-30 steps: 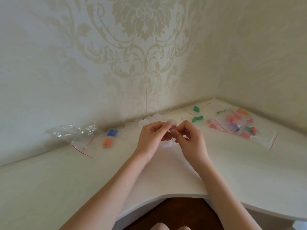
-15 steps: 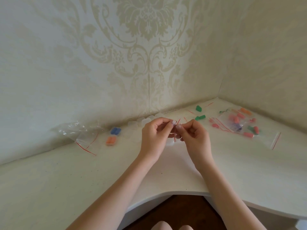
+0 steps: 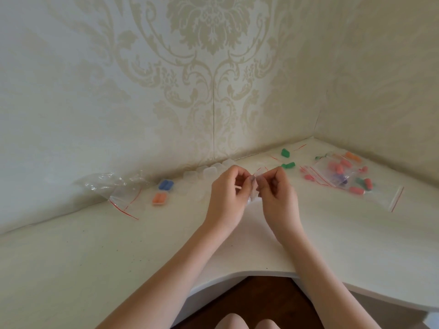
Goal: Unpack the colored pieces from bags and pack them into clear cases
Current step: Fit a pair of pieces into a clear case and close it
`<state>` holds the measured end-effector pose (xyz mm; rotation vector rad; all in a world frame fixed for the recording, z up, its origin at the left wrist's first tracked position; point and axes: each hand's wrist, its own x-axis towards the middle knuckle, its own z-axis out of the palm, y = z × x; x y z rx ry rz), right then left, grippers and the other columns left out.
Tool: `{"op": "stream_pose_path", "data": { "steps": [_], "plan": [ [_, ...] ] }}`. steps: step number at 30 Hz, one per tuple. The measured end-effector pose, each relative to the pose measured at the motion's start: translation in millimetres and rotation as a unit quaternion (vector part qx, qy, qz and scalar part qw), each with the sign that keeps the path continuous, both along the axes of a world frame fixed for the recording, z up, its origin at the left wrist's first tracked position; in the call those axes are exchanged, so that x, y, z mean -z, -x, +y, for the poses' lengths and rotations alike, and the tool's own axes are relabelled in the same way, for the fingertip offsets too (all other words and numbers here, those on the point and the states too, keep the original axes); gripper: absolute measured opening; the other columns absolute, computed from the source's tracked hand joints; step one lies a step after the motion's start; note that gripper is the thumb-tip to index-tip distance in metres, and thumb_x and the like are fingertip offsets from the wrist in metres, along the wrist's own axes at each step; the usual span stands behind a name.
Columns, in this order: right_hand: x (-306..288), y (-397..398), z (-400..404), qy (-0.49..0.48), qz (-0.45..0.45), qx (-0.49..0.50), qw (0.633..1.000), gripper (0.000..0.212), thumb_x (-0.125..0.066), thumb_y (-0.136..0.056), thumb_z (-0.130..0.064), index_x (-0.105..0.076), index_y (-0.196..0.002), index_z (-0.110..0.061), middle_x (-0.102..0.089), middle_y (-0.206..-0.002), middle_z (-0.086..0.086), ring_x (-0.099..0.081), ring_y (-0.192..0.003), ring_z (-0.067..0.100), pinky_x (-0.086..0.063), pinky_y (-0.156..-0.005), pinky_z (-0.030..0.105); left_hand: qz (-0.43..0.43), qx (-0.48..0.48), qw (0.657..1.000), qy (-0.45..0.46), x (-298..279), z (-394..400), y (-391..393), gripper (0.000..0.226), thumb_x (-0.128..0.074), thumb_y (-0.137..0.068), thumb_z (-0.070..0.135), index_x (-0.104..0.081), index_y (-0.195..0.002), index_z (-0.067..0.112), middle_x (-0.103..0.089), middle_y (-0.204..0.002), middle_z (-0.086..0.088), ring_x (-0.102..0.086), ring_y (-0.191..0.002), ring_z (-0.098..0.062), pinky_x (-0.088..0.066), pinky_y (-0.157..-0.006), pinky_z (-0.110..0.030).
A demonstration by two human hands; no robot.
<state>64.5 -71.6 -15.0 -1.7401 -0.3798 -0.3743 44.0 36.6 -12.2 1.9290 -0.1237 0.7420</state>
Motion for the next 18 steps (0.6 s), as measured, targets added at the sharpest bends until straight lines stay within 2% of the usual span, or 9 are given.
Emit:
{"op": "stream_pose_path", "data": {
  "steps": [2, 5, 9, 11, 16, 18],
  "plan": [
    [2.7, 2.8, 3.8, 0.053, -0.045, -0.002, 0.998, 0.014, -0.044, -0.098, -0.009, -0.042, -0.085, -0.007, -0.054, -0.070, 0.000, -0.049, -0.058, 0.007, -0.035, -0.051, 0.013, -0.003, -0.039, 0.995, -0.086, 2.4, -6.2, 2.3, 0.018, -0.047, -0.096, 0.019, -0.047, -0.081, 0.011, -0.053, -0.074, 0.002, -0.051, -0.064, -0.016, -0.036, -0.056, -0.027],
    [2.2, 5.7, 7.8, 0.056, -0.064, -0.034, 0.996, 0.018, -0.035, -0.102, -0.011, -0.035, -0.084, -0.007, -0.048, -0.066, -0.001, -0.044, -0.056, 0.006, -0.032, -0.050, 0.013, -0.028, -0.034, 0.990, -0.133, 1.3, -8.4, 2.8, 0.020, -0.033, -0.093, 0.021, -0.035, -0.074, 0.014, -0.037, -0.066, 0.009, -0.036, -0.057, -0.011, -0.020, -0.055, -0.026],
    [2.2, 5.5, 9.1, 0.040, -0.075, -0.042, 0.996, 0.023, -0.032, -0.101, -0.022, -0.035, -0.081, -0.010, -0.050, -0.064, 0.001, -0.044, -0.053, 0.006, -0.032, -0.047, 0.013, -0.045, 0.012, 0.993, -0.112, 1.5, -7.1, 2.2, 0.034, -0.026, -0.097, 0.040, -0.033, -0.075, 0.015, -0.039, -0.061, 0.011, -0.039, -0.054, -0.008, -0.027, -0.052, -0.026],
    [2.2, 5.6, 9.7, 0.030, -0.079, -0.038, 0.996, 0.025, -0.033, -0.101, -0.021, -0.033, -0.076, -0.018, -0.047, -0.061, -0.003, -0.041, -0.051, 0.006, -0.030, -0.046, 0.014, -0.046, 0.020, 0.994, -0.094, 1.4, -8.3, 2.1, 0.040, -0.023, -0.094, 0.047, -0.035, -0.074, 0.014, -0.040, -0.060, 0.011, -0.042, -0.054, -0.009, -0.031, -0.052, -0.026],
    [1.4, 5.1, 10.0, -0.017, -0.070, -0.036, 0.997, 0.033, -0.041, -0.099, -0.015, -0.033, -0.067, -0.020, -0.039, -0.056, -0.010, -0.031, -0.051, 0.003, -0.027, -0.047, 0.015, -0.046, 0.056, 0.997, -0.035, 4.1, -11.9, 2.5, 0.037, -0.028, -0.094, 0.046, -0.039, -0.070, 0.021, -0.041, -0.057, 0.011, -0.043, -0.054, -0.004, -0.032, -0.053, -0.017],
    [0.3, 3.8, 9.4, -0.041, -0.046, -0.044, 0.997, 0.035, -0.042, -0.100, -0.011, -0.034, -0.067, -0.017, -0.037, -0.058, -0.011, -0.030, -0.053, 0.003, -0.027, -0.048, 0.017, -0.041, 0.055, 0.997, -0.020, 5.9, -13.4, 2.1, 0.039, -0.027, -0.094, 0.046, -0.041, -0.073, 0.016, -0.043, -0.057, 0.010, -0.044, -0.054, -0.005, -0.032, -0.051, -0.018]
  ]
}}
